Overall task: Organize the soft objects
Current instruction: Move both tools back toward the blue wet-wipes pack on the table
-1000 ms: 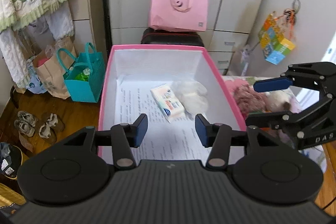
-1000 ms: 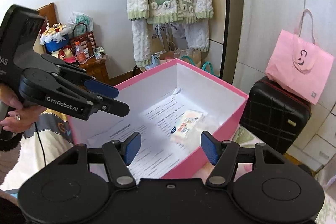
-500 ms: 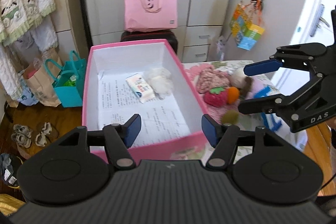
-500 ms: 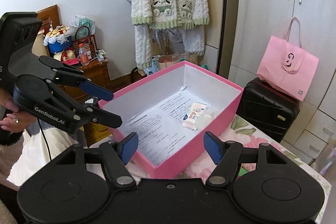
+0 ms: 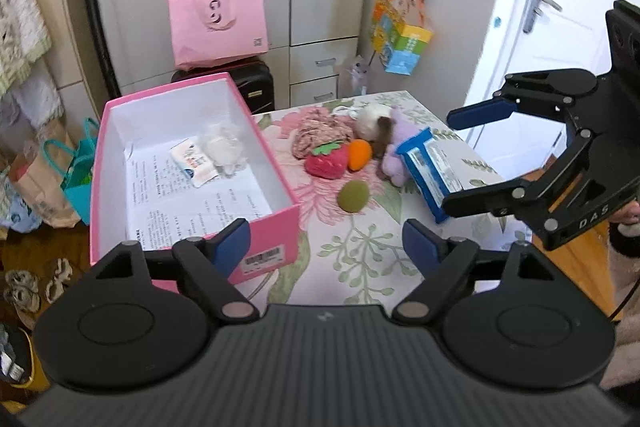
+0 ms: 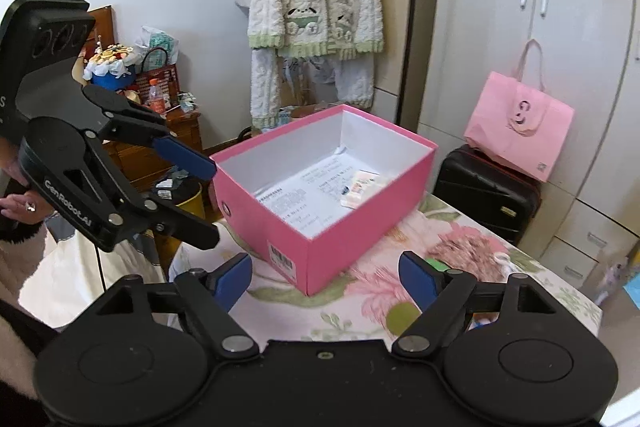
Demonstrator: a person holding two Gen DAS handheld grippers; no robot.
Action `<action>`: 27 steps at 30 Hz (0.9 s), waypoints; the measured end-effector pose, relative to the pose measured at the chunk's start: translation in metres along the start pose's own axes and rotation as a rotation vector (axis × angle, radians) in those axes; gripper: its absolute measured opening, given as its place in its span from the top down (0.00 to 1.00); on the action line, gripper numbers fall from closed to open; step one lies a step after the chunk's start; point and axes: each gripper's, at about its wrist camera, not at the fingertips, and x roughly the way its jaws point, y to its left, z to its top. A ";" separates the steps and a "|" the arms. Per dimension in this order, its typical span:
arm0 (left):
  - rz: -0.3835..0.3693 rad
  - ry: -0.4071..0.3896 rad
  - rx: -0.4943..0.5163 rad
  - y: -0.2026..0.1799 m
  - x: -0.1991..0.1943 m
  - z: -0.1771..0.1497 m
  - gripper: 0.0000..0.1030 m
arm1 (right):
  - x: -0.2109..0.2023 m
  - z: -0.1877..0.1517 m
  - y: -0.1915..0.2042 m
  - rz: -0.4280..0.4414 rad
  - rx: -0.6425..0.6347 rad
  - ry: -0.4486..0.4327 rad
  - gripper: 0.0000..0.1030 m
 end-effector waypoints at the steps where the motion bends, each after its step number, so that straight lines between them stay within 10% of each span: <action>1: 0.000 0.000 0.009 -0.004 0.000 -0.001 0.17 | -0.004 -0.004 -0.002 -0.010 0.005 -0.001 0.16; 17: -0.138 0.024 0.132 -0.080 0.065 0.007 0.08 | -0.026 -0.096 -0.049 -0.137 0.115 -0.016 0.08; 27: -0.284 0.001 -0.015 -0.089 0.141 -0.004 0.12 | 0.033 -0.170 -0.078 -0.274 0.068 -0.081 0.08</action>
